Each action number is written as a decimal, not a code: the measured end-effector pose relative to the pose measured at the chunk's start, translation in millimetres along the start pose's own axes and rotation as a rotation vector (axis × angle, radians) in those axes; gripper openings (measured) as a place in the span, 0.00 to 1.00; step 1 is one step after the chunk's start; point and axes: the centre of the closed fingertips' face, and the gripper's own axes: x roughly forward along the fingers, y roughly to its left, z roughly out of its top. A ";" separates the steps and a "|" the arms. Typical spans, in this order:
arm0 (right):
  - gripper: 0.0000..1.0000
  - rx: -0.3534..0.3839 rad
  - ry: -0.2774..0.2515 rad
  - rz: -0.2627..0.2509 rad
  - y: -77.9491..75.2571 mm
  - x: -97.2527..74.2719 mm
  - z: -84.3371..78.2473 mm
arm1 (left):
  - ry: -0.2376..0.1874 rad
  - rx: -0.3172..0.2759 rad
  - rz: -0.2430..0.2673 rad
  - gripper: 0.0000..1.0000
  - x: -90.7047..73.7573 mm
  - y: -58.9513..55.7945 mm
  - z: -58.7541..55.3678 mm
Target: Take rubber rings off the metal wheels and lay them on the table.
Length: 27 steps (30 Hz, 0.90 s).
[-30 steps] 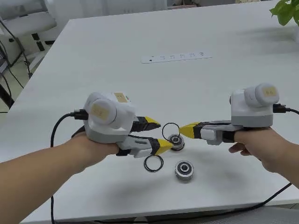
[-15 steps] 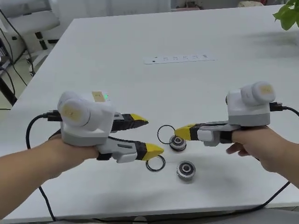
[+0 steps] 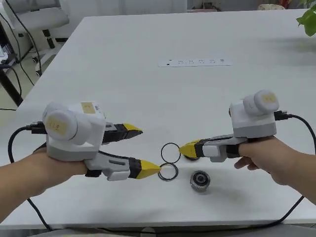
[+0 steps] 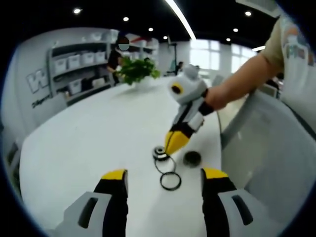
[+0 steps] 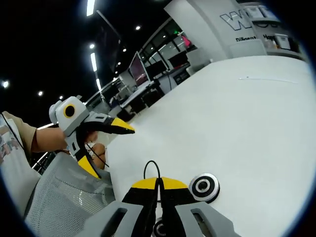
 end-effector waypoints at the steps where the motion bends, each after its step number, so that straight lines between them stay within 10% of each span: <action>1: 0.00 -0.002 0.006 -0.001 0.0 1.2 -1.3 | 0.000 -0.002 0.002 0.60 -0.8 0.4 -0.7; 27: 0.00 0.063 0.147 -0.037 -14.6 20.5 -32.9 | 0.002 -0.039 0.031 0.61 -9.7 5.5 -13.5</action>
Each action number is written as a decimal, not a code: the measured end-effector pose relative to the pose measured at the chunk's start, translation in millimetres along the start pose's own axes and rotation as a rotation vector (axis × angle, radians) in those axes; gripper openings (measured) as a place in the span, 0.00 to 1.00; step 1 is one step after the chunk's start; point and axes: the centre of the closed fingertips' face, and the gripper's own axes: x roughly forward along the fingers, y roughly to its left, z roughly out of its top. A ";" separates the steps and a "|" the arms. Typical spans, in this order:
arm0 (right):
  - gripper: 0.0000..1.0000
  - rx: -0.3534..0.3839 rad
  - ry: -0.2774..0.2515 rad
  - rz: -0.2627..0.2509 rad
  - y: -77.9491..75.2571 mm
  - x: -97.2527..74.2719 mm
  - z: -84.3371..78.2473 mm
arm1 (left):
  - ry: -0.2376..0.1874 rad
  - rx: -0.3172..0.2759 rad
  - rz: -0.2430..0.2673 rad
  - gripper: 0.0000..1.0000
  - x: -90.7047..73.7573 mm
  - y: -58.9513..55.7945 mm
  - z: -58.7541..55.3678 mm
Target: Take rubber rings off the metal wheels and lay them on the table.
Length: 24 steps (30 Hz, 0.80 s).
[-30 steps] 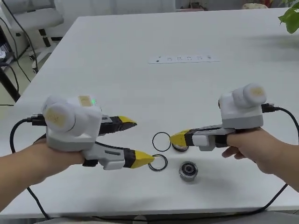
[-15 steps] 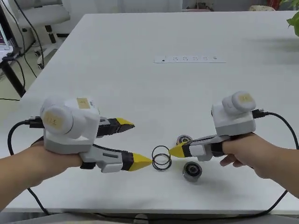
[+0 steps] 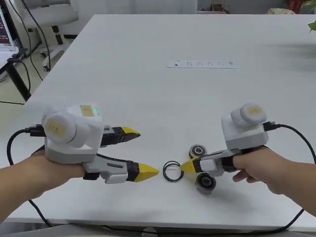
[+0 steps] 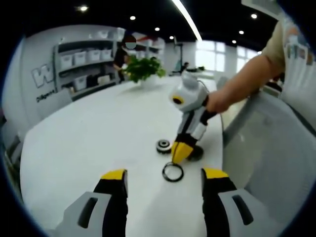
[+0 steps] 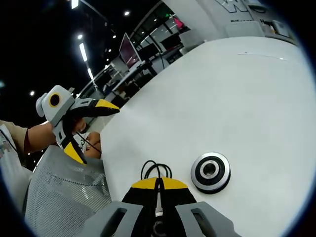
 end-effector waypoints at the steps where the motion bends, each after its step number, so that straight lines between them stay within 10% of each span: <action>1: 0.00 -0.002 0.001 -0.002 -0.3 0.7 0.1 | 0.002 -0.001 0.001 0.61 -0.1 0.3 -0.6; 24: 0.11 -0.059 -0.075 -0.027 2.4 -13.7 18.2 | 0.004 -0.001 0.006 0.60 1.7 2.0 5.6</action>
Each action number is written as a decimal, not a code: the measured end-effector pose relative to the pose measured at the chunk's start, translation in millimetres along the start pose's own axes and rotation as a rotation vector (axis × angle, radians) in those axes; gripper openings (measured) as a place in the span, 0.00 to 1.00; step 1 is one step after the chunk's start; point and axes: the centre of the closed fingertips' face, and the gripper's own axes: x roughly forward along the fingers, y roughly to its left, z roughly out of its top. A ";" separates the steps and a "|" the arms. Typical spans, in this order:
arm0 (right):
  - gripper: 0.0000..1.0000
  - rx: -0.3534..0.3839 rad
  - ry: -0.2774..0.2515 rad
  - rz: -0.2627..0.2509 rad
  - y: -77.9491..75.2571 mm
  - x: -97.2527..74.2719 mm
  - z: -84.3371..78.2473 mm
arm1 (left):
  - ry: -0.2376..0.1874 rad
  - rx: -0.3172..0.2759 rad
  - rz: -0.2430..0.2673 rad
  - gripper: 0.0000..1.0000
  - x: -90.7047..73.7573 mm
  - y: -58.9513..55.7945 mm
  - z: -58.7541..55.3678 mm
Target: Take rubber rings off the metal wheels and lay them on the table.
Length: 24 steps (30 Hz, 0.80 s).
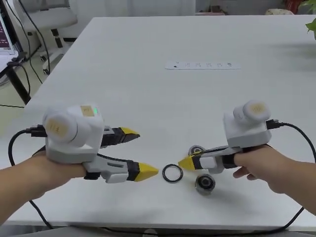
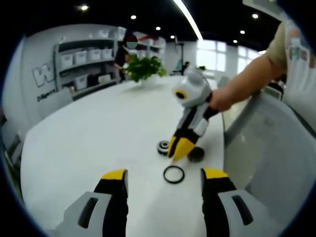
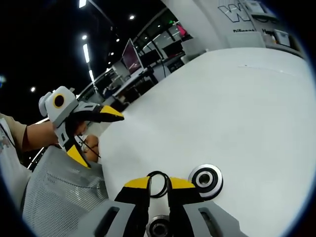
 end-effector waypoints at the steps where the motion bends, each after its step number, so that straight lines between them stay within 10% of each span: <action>1: 0.11 0.000 -0.012 0.001 0.4 -1.9 3.1 | 0.000 0.001 0.000 0.60 0.2 0.7 0.6; 24: 0.22 -0.069 -0.169 -0.108 -24.8 -48.1 35.3 | -0.021 0.010 -0.015 0.58 32.7 10.5 32.4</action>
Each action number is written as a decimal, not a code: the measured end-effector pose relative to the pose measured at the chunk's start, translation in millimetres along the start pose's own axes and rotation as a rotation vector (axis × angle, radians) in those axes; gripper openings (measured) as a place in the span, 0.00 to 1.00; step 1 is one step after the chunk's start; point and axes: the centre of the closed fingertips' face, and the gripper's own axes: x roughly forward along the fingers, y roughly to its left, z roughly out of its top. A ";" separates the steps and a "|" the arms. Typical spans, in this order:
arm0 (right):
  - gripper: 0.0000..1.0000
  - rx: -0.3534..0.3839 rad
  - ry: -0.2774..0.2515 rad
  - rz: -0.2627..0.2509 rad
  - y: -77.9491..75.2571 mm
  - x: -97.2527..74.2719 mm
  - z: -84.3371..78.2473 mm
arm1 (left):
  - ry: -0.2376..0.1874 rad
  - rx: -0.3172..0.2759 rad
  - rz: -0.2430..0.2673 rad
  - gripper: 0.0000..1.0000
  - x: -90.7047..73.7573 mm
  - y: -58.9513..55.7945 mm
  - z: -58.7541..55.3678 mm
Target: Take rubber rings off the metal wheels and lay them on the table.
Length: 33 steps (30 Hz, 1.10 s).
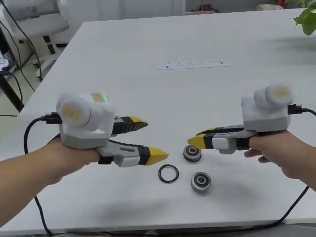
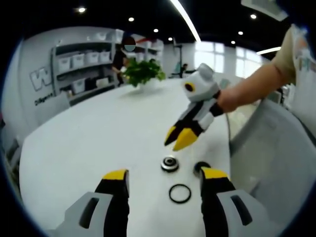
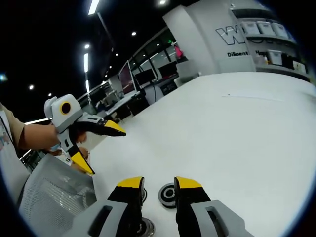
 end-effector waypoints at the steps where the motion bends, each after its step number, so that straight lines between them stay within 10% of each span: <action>1: 0.23 -0.002 -0.006 -0.008 -3.0 -2.3 0.9 | 0.000 -0.004 0.000 0.58 1.7 0.9 0.4; 33: 0.20 -0.181 0.053 -0.038 -36.4 -7.1 -34.9 | 0.077 -0.025 -0.061 0.47 65.7 4.1 -17.3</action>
